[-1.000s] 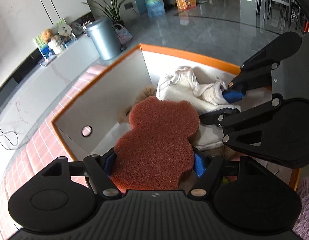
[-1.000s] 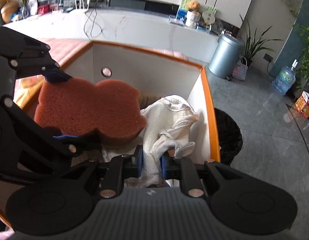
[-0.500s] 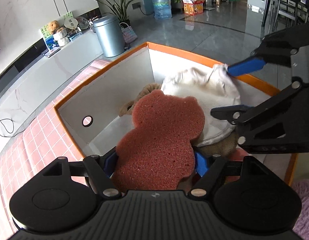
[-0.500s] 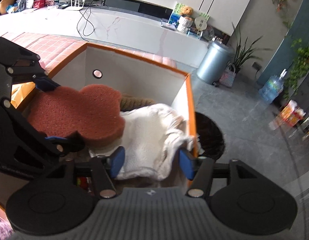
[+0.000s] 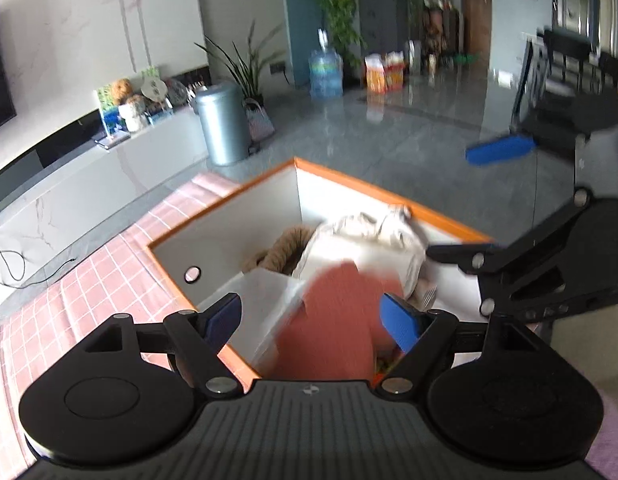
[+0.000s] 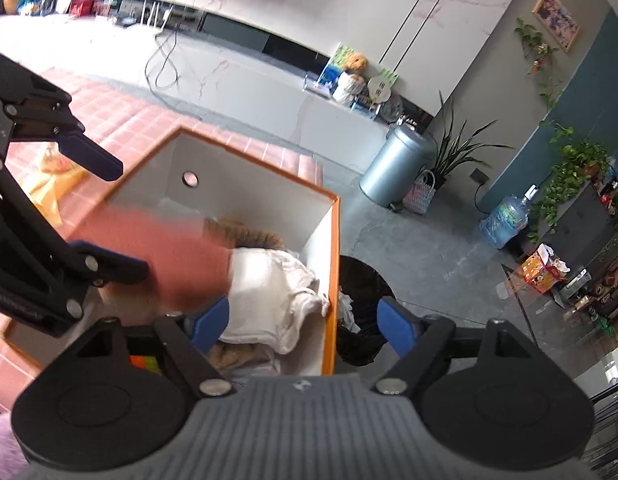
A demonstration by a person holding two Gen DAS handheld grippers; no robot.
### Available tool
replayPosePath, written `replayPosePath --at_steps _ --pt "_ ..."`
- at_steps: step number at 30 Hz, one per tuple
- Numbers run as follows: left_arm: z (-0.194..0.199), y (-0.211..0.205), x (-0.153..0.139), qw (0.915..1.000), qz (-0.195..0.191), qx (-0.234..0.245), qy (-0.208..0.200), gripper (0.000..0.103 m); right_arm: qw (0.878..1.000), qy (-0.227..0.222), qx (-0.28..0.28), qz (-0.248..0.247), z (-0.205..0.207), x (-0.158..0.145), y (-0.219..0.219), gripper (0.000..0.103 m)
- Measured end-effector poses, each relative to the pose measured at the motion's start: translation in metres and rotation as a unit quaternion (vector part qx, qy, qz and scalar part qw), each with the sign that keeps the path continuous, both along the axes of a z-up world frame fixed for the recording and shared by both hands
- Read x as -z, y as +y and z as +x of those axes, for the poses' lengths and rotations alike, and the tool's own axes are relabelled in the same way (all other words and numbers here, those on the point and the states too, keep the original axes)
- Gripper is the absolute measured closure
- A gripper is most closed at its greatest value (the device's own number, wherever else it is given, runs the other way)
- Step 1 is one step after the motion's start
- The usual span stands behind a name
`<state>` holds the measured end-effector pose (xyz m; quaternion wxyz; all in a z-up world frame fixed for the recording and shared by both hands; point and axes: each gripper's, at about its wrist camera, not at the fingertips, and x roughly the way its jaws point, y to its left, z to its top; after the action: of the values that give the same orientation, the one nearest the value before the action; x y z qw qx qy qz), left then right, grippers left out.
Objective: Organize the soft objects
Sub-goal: 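Lower the sponge and mitt into the box and open both tools, then move both open tools back over the knitted pad and yellow cloth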
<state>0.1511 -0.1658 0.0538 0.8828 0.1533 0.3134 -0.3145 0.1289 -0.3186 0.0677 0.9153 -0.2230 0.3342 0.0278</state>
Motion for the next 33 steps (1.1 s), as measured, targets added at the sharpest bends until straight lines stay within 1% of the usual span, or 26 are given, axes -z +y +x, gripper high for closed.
replayPosePath --at_steps 4,8,10,13,17,22,27,30,33 --pt "-0.011 0.023 -0.010 0.9980 -0.055 -0.029 -0.014 0.010 0.999 -0.032 0.010 0.028 -0.019 -0.009 0.009 0.020" --pt "-0.024 0.048 -0.011 0.9942 -0.087 -0.058 -0.024 0.010 0.995 -0.067 0.033 0.066 -0.034 -0.007 0.028 0.020" --pt "-0.032 0.062 -0.008 0.9921 -0.096 -0.074 -0.031 0.010 0.991 -0.083 0.042 0.092 -0.041 -0.004 0.041 0.020" --pt "-0.040 0.080 -0.003 0.9888 -0.099 -0.100 -0.049 0.010 0.984 -0.103 0.050 0.138 -0.050 0.000 0.060 0.020" --pt "-0.046 0.108 0.012 0.9832 -0.095 -0.144 -0.059 0.011 0.978 -0.120 0.051 0.165 -0.054 0.010 0.092 0.020" --pt "-0.039 0.148 0.031 0.9736 -0.101 -0.203 -0.030 0.014 0.977 -0.121 0.037 0.170 -0.047 0.026 0.136 0.020" --pt "-0.028 0.182 0.042 0.9662 -0.098 -0.238 -0.008 0.016 0.979 -0.111 0.021 0.170 -0.031 0.040 0.173 0.021" --pt "-0.017 0.196 0.046 0.9655 -0.086 -0.246 -0.008 0.018 0.982 -0.095 0.005 0.161 -0.017 0.050 0.194 0.022" --pt "-0.014 0.210 0.056 0.9679 -0.074 -0.240 -0.010 0.020 0.984 -0.073 -0.001 0.165 -0.002 0.060 0.205 0.027"
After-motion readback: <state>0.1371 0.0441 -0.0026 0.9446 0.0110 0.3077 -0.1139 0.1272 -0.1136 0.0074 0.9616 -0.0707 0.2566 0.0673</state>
